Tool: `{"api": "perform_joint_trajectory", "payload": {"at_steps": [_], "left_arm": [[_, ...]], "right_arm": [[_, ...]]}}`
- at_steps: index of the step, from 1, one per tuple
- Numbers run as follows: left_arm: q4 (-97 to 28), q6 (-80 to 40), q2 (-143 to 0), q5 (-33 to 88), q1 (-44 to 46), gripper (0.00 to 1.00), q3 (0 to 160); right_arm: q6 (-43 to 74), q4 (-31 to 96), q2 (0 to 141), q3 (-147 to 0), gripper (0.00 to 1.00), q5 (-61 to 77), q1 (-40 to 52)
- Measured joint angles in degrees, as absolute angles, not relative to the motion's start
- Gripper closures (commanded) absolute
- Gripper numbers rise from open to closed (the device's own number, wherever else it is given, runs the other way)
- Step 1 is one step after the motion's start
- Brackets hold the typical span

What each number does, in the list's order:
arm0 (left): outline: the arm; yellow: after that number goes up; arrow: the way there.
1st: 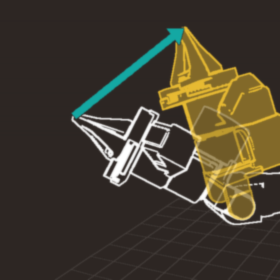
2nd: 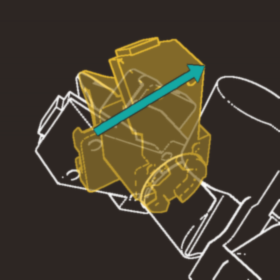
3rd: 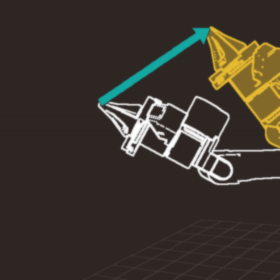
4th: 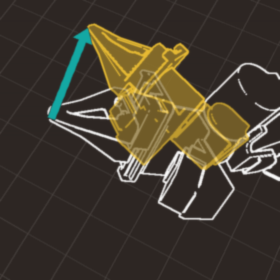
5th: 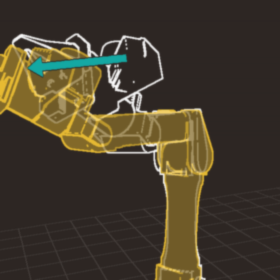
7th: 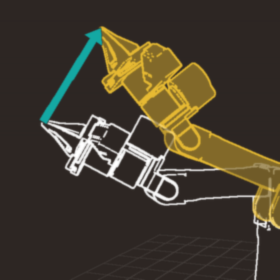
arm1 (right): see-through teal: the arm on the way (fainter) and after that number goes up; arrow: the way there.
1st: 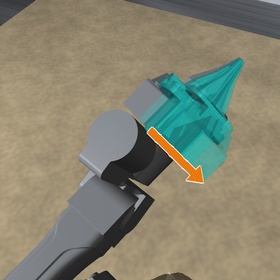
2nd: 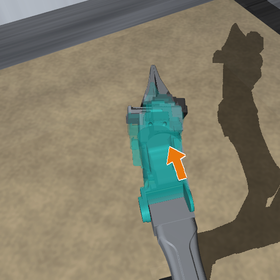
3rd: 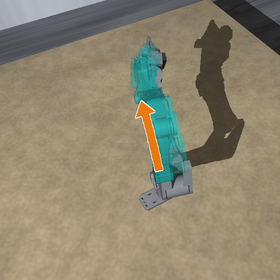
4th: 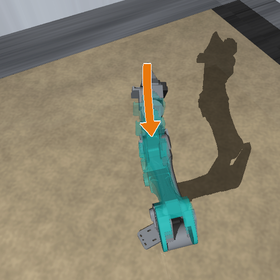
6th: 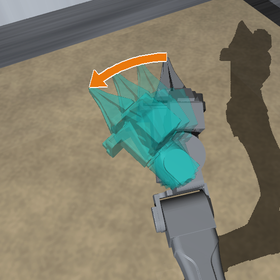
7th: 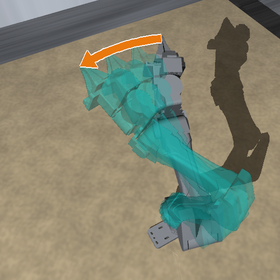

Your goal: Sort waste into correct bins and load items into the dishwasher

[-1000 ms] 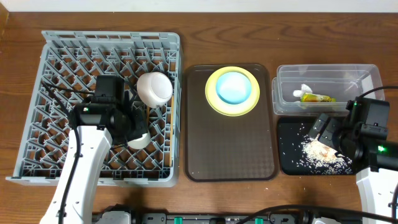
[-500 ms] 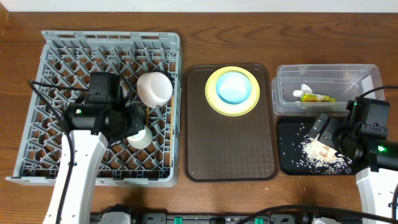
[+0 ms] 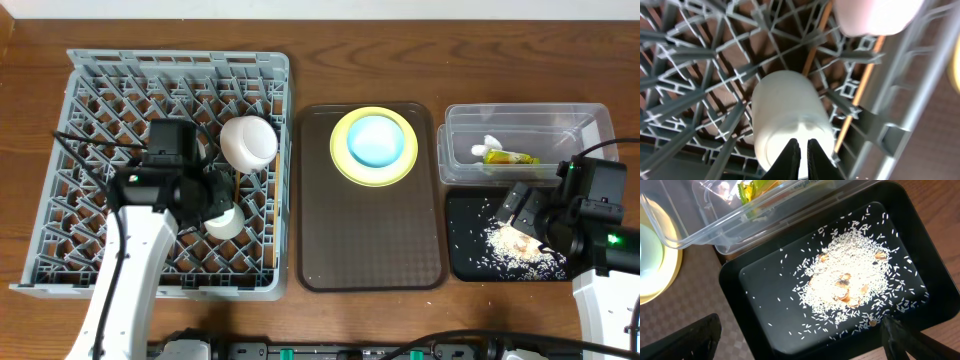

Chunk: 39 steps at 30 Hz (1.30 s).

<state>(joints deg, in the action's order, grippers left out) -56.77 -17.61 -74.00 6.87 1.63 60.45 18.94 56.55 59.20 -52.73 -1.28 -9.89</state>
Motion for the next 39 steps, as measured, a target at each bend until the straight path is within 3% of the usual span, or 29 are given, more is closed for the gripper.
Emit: {"api": "perform_joint_trajectory", "payload": {"at_steps": [11,15,16,18,19,23,26,28,29,34,39], "left_arm": [[-56.34,-17.78,-76.51,6.87,1.63,0.89,59.83],[-56.77,-17.82,-76.23,7.6,1.63,0.83,59.9],[-56.84,-17.82,-75.94,8.25,1.63,0.76,60.03],[-56.38,-17.61,-74.85,10.61,1.63,0.45,60.69],[-55.75,-17.76,-74.11,12.16,1.63,0.35,61.08],[-52.01,-17.65,-70.83,21.63,1.63,0.09,62.61],[-50.19,-18.02,-69.71,27.75,1.65,0.09,62.96],[-50.04,-18.2,-69.69,30.26,1.65,0.56,62.96],[-50.09,-18.13,-69.71,31.16,1.65,0.65,62.96],[-52.12,-18.04,-69.71,30.48,1.67,0.69,62.96],[-58.04,-18.13,-70.0,19.77,1.67,0.74,62.96]], "right_arm": [[18.94,56.55,59.18,-52.73,0.01,-1.28,-9.89],[18.94,56.55,59.18,-52.73,0.01,-1.28,-9.89],[18.94,56.55,59.2,-52.73,0.01,-1.3,-9.89],[18.94,56.55,59.2,-52.73,0.01,-1.28,-9.89],[18.94,56.55,59.2,-52.73,0.01,-1.3,-9.89],[18.94,56.55,59.18,-52.73,0.01,-1.3,-9.89],[18.94,56.55,59.2,-52.73,0.01,-1.28,-9.89],[18.94,56.55,59.18,-52.73,0.01,-1.28,-9.91],[18.94,56.55,59.2,-52.73,0.01,-1.28,-9.89],[18.94,56.55,59.2,-52.73,0.01,-1.3,-9.89],[18.94,56.55,59.2,-52.73,0.01,-1.3,-9.89]]}}
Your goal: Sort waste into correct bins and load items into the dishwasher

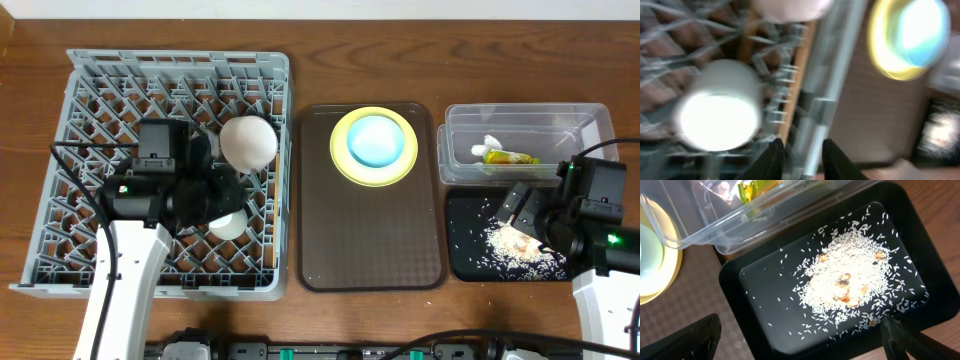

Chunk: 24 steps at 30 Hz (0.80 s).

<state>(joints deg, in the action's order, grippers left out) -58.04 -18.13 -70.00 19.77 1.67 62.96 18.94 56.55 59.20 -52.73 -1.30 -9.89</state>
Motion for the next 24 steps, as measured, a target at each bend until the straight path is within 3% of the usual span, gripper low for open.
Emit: {"api": "perform_joint_trajectory", "payload": {"at_steps": [8,12,20,23,24], "left_arm": [[-52.86,-18.2,-72.36,10.2,1.67,0.79,55.86],[-49.47,-19.4,-73.91,8.32,1.67,0.92,53.91],[-50.94,-20.86,-74.0,9.61,1.65,0.89,55.92],[-50.63,-21.17,-71.85,13.58,1.67,0.83,60.73],[-50.17,-21.37,-70.67,14.96,1.74,0.76,62.61]], "right_arm": [[18.94,56.53,59.18,-52.73,0.01,-1.28,-9.89],[18.94,56.55,59.2,-52.73,0.01,-1.28,-9.89],[18.94,56.55,59.18,-52.73,0.01,-1.3,-9.89],[18.94,56.55,59.18,-52.73,0.01,-1.3,-9.89],[18.94,56.55,59.18,-52.73,0.01,-1.28,-9.89]]}}
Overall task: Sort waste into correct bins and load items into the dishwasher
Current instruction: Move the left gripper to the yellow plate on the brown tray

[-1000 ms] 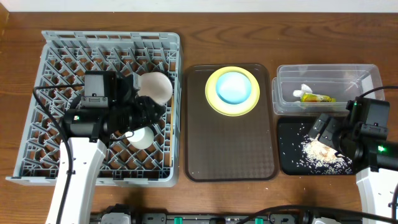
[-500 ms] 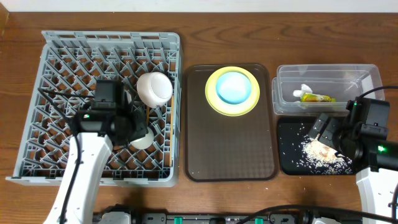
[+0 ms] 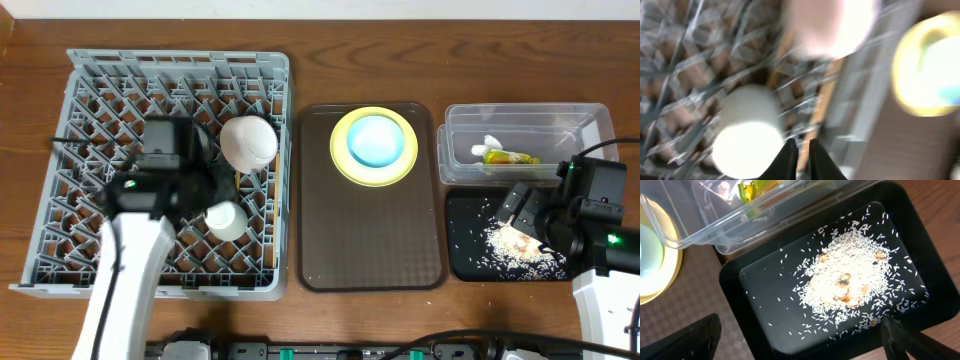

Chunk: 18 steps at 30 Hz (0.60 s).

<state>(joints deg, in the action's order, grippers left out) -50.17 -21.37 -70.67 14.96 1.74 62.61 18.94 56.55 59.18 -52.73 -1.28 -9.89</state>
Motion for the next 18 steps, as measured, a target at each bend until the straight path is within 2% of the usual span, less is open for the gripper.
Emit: {"api": "perform_joint_trajectory", "payload": {"at_steps": [3,7,14,17,18], "left_arm": [[-47.35,-22.48,-66.17,18.24,2.59,0.72,67.18],[-45.74,-24.49,-63.37,20.67,7.09,0.73,70.24],[-54.19,-27.18,-81.78,20.97,20.23,0.73,89.08],[-60.86,-26.76,-91.64,18.72,25.76,0.68,101.19],[-62.41,-26.61,-94.94,17.85,27.51,0.63,105.01]], "right_arm": [[18.94,56.55,59.18,-52.73,0.01,-1.28,-9.91],[18.94,56.55,59.18,-52.73,0.01,-1.28,-9.89],[18.94,56.53,59.2,-52.73,0.01,-1.28,-9.91],[18.94,56.58,59.18,-52.73,0.01,-1.28,-9.89],[18.94,56.55,59.18,-52.73,0.01,-1.26,-9.89]]}}
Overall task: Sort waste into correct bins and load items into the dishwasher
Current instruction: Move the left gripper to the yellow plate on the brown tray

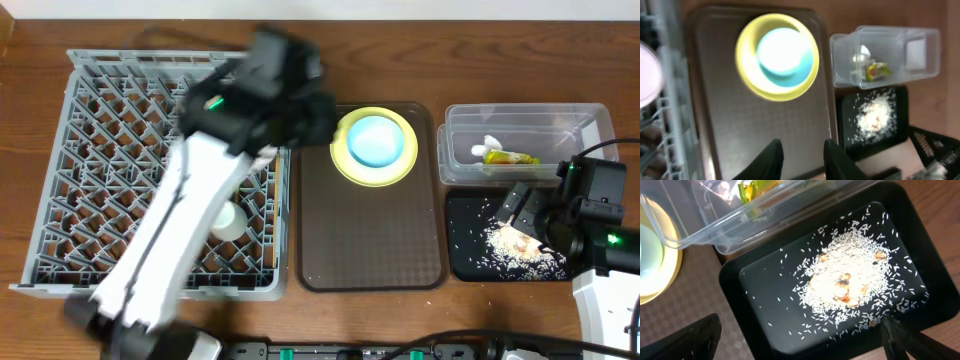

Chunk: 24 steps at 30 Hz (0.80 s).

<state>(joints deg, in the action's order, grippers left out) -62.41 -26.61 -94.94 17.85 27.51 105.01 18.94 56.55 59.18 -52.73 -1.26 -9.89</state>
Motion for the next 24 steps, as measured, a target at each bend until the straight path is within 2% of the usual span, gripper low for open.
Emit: {"api": "perform_joint_trajectory", "payload": {"at_steps": [2,4,11,18,20,22,24], "left_arm": [[-63.26,-26.37,-101.01,16.27,30.5,0.51,110.52],[-61.78,-26.09,-105.84,15.42,32.91,0.49,112.97],[-53.52,-25.5,-120.03,12.43,38.74,0.48,113.4],[-52.45,-25.47,-127.61,6.39,40.18,0.48,113.38],[-52.42,-25.47,-128.2,5.13,40.12,0.49,113.38],[-52.4,-25.56,-128.27,4.25,40.05,0.63,113.38],[-52.31,-25.58,-128.27,3.75,40.05,0.66,113.38]], "right_arm": [[18.94,56.58,59.18,-52.73,0.01,-1.26,-9.89],[18.94,56.53,59.18,-52.73,0.01,-1.28,-9.91],[18.94,56.55,59.18,-52.73,0.01,-1.28,-9.89],[18.94,56.55,59.18,-52.73,0.01,-1.26,-9.89],[18.94,56.55,59.18,-52.73,0.01,-1.28,-9.89],[18.94,56.55,59.18,-52.73,0.01,-1.28,-9.89],[18.94,56.55,59.2,-52.73,0.01,-1.28,-9.89]]}}
